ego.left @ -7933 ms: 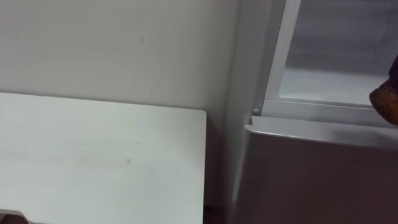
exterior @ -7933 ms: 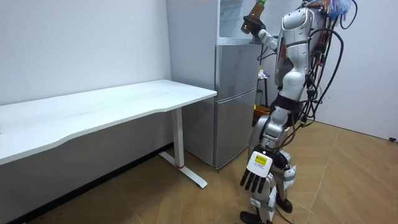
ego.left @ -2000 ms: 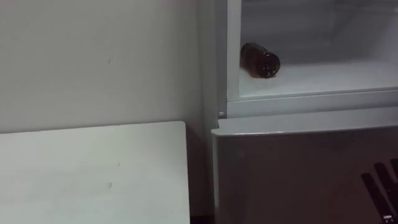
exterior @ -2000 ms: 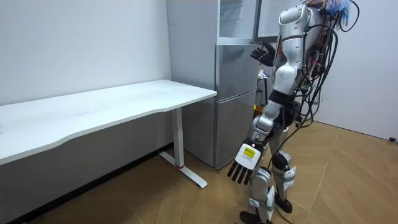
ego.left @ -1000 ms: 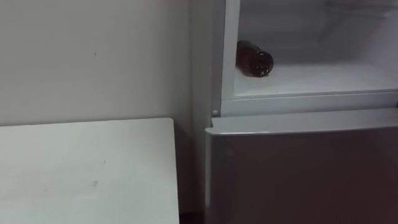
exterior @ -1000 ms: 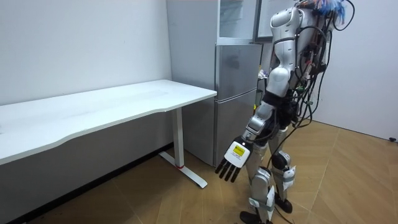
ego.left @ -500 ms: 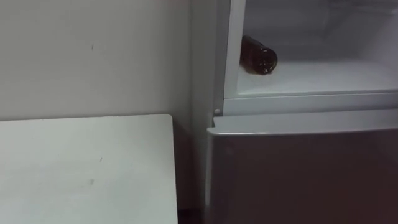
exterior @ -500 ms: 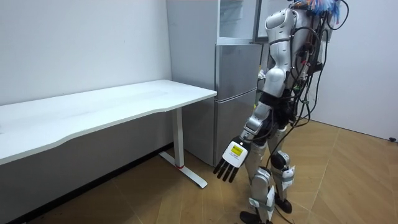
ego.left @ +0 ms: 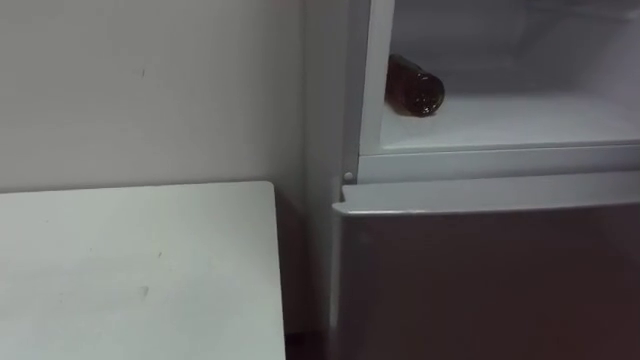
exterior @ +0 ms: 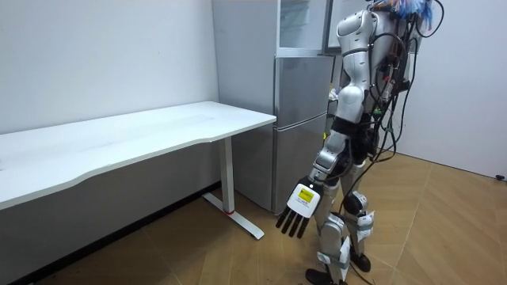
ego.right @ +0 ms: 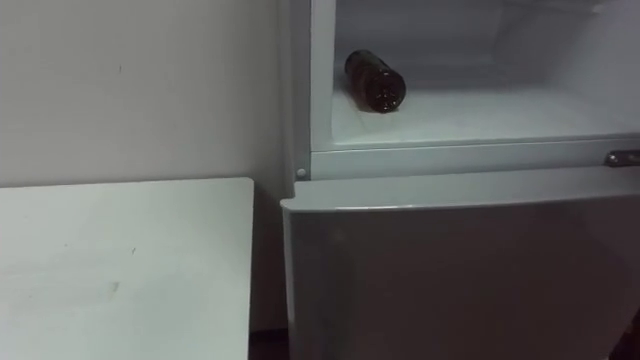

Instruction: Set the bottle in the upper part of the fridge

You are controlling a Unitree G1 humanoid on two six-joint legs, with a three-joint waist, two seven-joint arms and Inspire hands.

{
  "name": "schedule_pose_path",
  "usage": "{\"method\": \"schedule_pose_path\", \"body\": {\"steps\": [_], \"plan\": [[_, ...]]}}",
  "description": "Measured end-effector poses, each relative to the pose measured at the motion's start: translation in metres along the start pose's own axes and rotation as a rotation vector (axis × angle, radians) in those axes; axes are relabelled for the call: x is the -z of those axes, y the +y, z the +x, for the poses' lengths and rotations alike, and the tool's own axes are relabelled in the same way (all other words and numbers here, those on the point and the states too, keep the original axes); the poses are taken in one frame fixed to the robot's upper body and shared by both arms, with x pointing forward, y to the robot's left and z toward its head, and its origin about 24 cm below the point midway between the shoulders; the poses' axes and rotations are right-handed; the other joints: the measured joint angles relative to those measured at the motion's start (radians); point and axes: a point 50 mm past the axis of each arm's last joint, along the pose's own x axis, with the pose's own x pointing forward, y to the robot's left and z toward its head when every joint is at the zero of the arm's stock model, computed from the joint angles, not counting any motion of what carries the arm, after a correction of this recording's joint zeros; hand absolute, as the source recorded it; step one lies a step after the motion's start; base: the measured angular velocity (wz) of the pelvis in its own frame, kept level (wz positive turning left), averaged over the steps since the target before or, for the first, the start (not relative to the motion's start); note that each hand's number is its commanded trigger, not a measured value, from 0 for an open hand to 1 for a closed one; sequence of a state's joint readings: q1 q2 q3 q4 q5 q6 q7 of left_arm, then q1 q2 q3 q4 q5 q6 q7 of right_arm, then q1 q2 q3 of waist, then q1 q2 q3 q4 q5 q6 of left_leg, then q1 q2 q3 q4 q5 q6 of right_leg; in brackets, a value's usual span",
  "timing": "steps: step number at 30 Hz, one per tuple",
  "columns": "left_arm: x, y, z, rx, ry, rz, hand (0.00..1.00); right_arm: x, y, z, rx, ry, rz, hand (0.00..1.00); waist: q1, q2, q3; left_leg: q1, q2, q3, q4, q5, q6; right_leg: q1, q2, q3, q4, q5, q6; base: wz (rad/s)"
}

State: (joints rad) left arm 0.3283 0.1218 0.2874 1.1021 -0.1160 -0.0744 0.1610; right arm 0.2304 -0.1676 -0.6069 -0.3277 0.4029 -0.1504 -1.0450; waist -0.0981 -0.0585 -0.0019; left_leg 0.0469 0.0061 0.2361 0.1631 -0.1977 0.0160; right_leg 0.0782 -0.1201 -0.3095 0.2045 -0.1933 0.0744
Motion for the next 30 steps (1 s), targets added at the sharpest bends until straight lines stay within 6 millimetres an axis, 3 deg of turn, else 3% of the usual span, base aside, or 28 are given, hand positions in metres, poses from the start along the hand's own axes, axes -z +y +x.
{"method": "schedule_pose_path", "body": {"steps": [12,30], "plan": [[0.014,-0.008,-0.002,0.049,0.052,-0.017,0.0,0.002,0.008,-0.008,-0.044,0.017,0.001,0.0,0.011,0.0,0.0005,-0.002,-0.001,0.014,0.007,0.001,0.002,-0.012,-0.002,0.005,-0.002,-0.001,-0.001,-0.04],[0.01,-0.02,-0.003,0.09,0.025,0.05,0.0,0.006,0.024,-0.03,-0.171,0.053,0.015,0.0,0.016,0.009,0.0055,0.014,0.0,0.015,0.003,0.001,0.002,-0.003,-0.001,0.013,-0.002,-0.001,-0.002,-0.01]]}}
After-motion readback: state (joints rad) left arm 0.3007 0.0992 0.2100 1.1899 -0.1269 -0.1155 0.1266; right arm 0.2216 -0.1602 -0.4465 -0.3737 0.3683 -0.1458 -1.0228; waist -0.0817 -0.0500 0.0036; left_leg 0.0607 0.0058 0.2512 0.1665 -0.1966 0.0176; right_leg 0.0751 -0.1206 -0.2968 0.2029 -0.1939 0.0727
